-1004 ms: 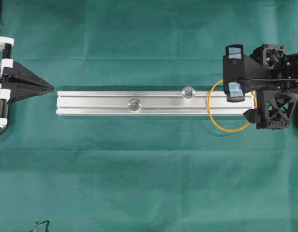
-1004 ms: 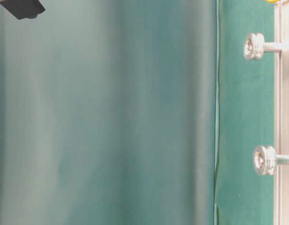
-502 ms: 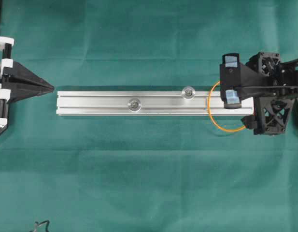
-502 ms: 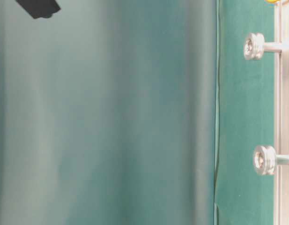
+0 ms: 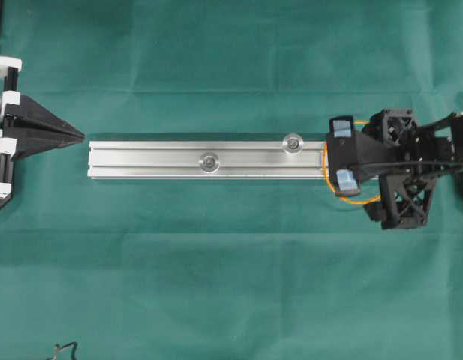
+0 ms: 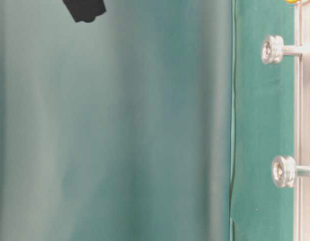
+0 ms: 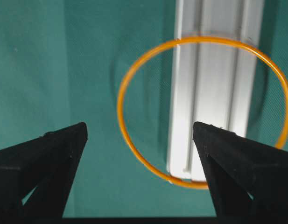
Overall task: Hook the rubber onto the shaft.
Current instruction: 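Close the right gripper on the band's near edge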
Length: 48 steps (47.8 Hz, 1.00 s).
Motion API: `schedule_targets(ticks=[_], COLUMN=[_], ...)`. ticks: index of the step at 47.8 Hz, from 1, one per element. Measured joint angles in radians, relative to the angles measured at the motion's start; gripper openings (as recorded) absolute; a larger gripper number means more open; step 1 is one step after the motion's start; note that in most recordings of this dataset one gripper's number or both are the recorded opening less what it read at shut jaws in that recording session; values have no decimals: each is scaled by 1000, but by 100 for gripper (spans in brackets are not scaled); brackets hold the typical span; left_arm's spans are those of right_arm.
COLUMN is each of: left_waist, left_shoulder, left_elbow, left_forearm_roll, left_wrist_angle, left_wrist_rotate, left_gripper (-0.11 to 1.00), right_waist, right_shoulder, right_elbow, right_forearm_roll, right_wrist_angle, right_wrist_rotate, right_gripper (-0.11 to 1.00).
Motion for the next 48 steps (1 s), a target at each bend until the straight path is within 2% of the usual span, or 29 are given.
schedule_targets(ticks=[13, 30, 48], left_waist=[0, 0, 0], left_shoulder=[0, 0, 0], left_elbow=[0, 0, 0], left_forearm_roll=[0, 0, 0], left_wrist_angle=[0, 0, 0], left_wrist_rotate=[0, 0, 0], left_gripper=[0, 0, 0], right_waist=[28, 49, 57], right_shoulder=[43, 83, 121], right_elbow=[37, 97, 124], right_forearm_roll=[5, 6, 6], right_wrist_angle=[-75, -175, -245], right_wrist_rotate=[0, 49, 49], right_gripper=[99, 99, 99])
